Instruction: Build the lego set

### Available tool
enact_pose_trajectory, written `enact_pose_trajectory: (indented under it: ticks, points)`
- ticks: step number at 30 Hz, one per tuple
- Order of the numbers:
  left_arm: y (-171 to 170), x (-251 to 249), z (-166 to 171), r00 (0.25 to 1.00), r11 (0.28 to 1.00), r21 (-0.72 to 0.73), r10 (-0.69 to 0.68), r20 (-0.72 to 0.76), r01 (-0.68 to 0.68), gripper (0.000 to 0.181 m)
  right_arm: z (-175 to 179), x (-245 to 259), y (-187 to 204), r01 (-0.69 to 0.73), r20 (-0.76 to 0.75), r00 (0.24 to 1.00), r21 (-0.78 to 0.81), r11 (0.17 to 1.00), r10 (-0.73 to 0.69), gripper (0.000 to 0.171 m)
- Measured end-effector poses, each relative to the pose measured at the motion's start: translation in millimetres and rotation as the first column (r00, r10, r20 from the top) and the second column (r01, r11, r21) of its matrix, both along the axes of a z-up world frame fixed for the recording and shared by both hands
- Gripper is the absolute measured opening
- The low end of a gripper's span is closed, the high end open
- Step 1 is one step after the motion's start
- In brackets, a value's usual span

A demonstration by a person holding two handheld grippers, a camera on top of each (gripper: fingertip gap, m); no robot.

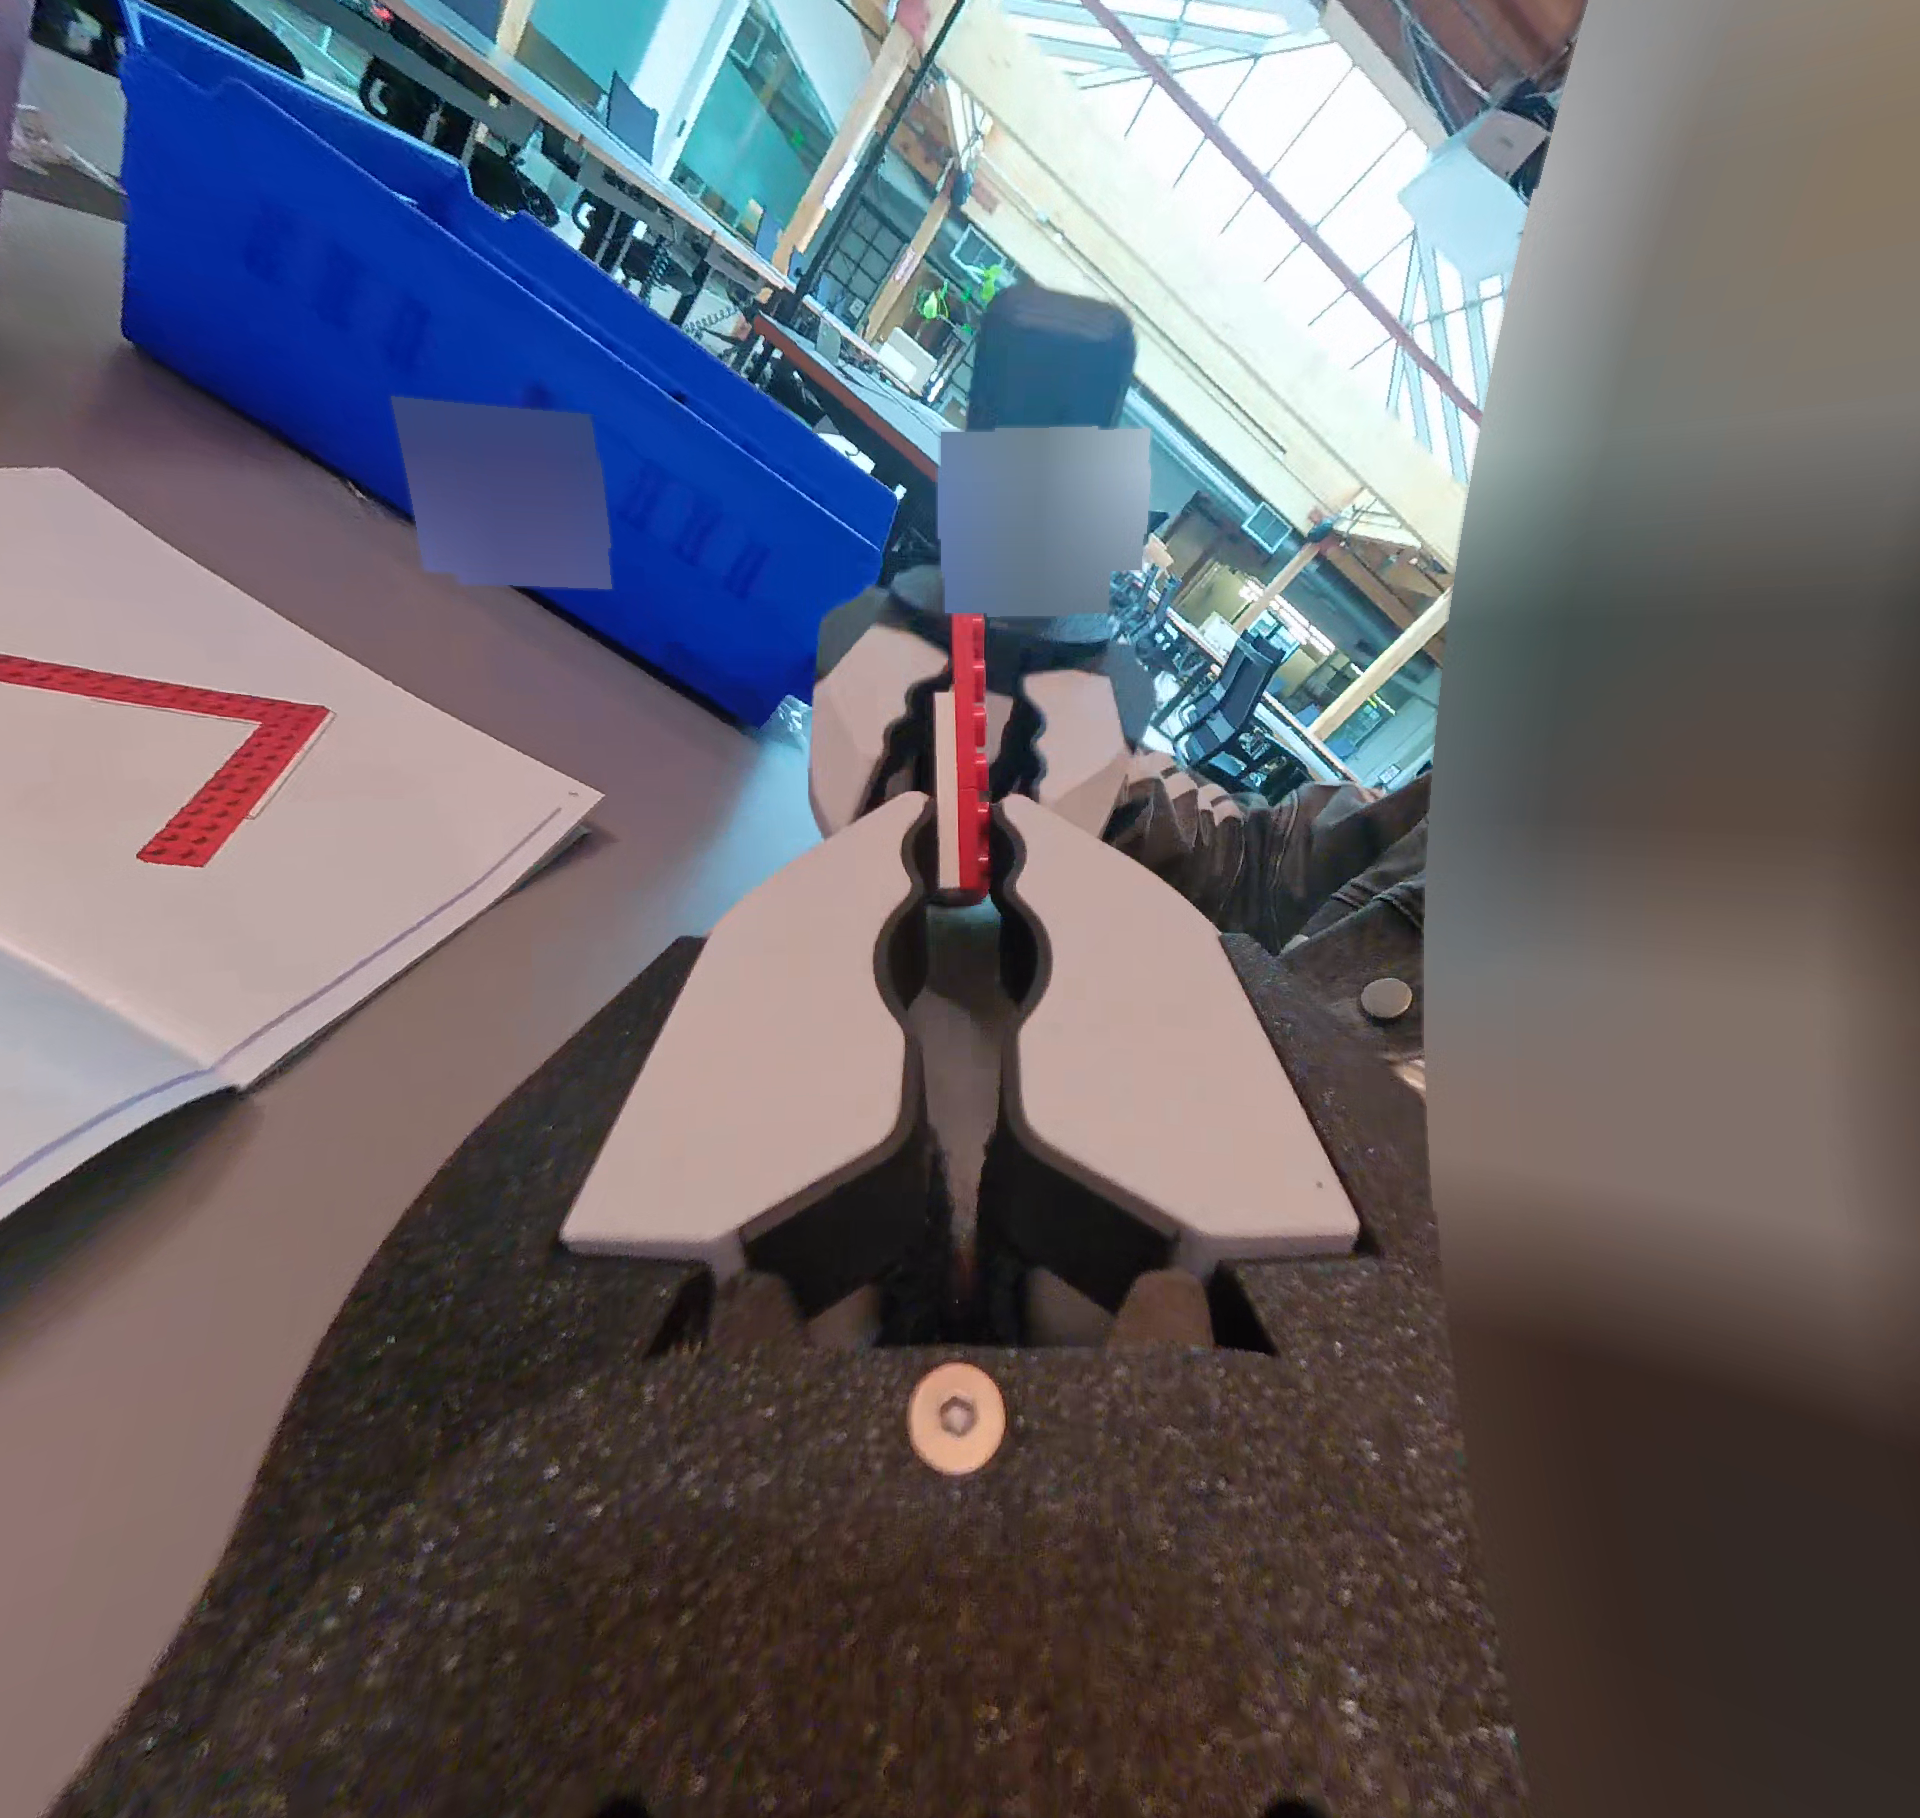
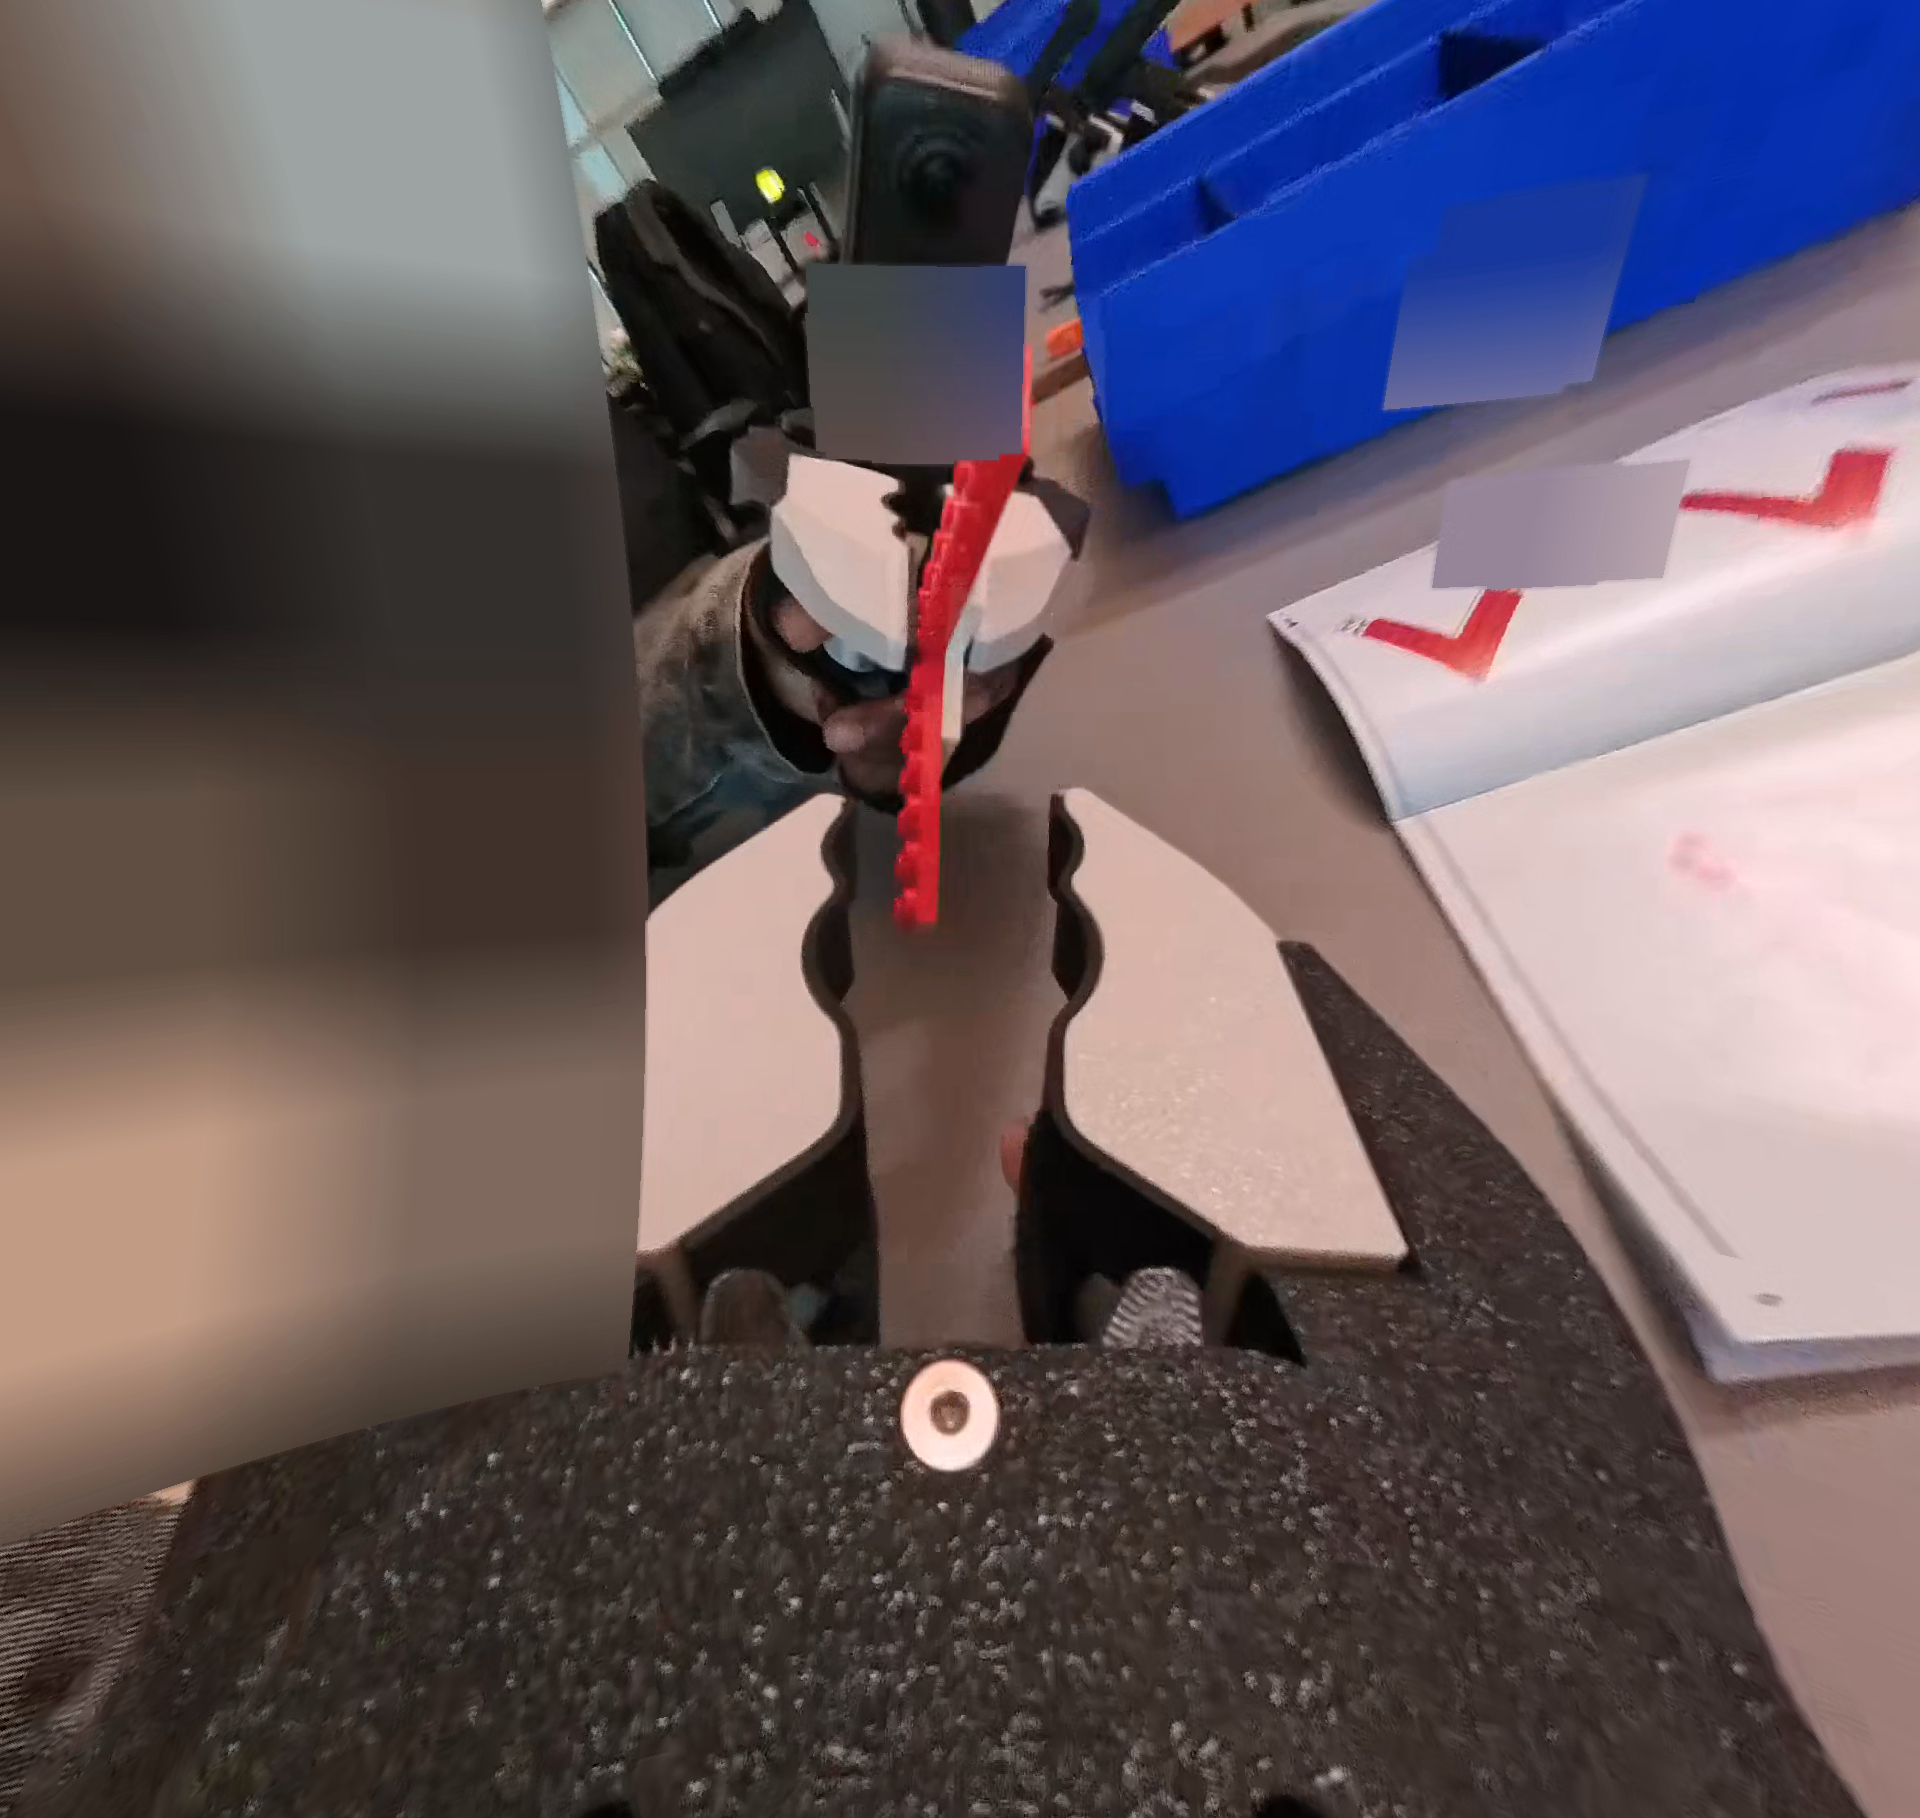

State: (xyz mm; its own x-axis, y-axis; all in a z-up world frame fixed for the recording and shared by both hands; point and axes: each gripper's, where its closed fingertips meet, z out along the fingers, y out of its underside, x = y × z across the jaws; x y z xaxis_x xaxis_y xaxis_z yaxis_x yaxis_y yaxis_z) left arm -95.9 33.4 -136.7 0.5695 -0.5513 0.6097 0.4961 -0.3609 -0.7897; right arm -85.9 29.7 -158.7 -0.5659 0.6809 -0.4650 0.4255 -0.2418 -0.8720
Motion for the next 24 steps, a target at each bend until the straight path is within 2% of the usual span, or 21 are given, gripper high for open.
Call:
enact_pose_trajectory:
  ticks: [1,3,5,11,15,16,18,19,20,21,22,24]
  points:
    - [0.6,-1.6,-0.2,1.0,1.0,-0.001,0.012,0.011,-0.012,0.007,-0.6,-1.1,-0.9,0.007,0.01,1.0,-0.053,0.999,-0.006,0.029]
    - [2.2,-4.0,-1.1,0.999,0.999,0.0,0.036,0.029,-0.036,0.007,3.7,-1.6,-2.5,-0.002,-0.001,1.0,-0.157,0.988,0.002,0.006]
    - [2.6,-4.8,-1.7,0.998,0.999,0.003,0.045,0.038,-0.045,0.007,3.3,-2.6,-2.2,-0.004,-0.003,1.0,-0.188,0.982,0.003,0.005]
    - [0.2,-1.8,-3.2,0.999,0.999,0.018,0.026,0.02,-0.026,0.007,1.0,-0.1,-4.5,-0.013,-0.017,1.0,-0.149,0.989,0.01,0.004]
    - [-4.0,2.1,-10.3,0.999,1.0,-0.003,-0.004,-0.04,0.004,0.008,-7.1,3.0,-7.2,-0.017,0.051,0.998,-0.169,0.985,0.025,0.004]
    - [-5.3,1.8,-13.7,0.997,1.0,-0.01,-0.01,-0.081,0.009,0.015,-12.9,2.9,-6.0,-0.006,0.087,0.996,-0.164,0.986,0.021,0.005]
    - [-8.3,-0.8,-19.1,0.977,1.0,0.004,-0.004,-0.213,0.004,0.043,-23.0,3.5,-2.8,0.009,0.168,0.986,-0.189,0.982,0.023,0.005]
    - [-10.2,-2.7,-24.4,0.943,1.0,0.025,0.011,-0.332,-0.003,0.046,-26.9,3.2,-0.1,0.029,0.214,0.977,-0.217,0.976,0.019,0.004]
    - [-11.0,-5.8,-30.8,0.876,0.998,0.064,0.046,-0.48,-0.018,0.05,-29.6,3.0,2.3,0.046,0.249,0.968,-0.244,0.969,0.016,0.004]
    - [-10.3,-10.8,-36.4,0.77,0.992,0.122,0.107,-0.629,-0.039,0.053,-32.7,2.8,4.2,0.064,0.282,0.959,-0.258,0.964,0.011,0.004]
    - [-8.4,-16.2,-39.5,0.63,0.979,0.199,0.185,-0.754,-0.05,0.053,-36.4,2.1,6.1,0.085,0.313,0.95,-0.26,0.962,0.001,0.004]
    - [-6.8,-15.8,-39.9,0.353,0.938,0.345,0.316,-0.88,0.02,0.046,-42.5,1.0,7.6,0.109,0.361,0.932,-0.252,0.962,-0.012,0.005]
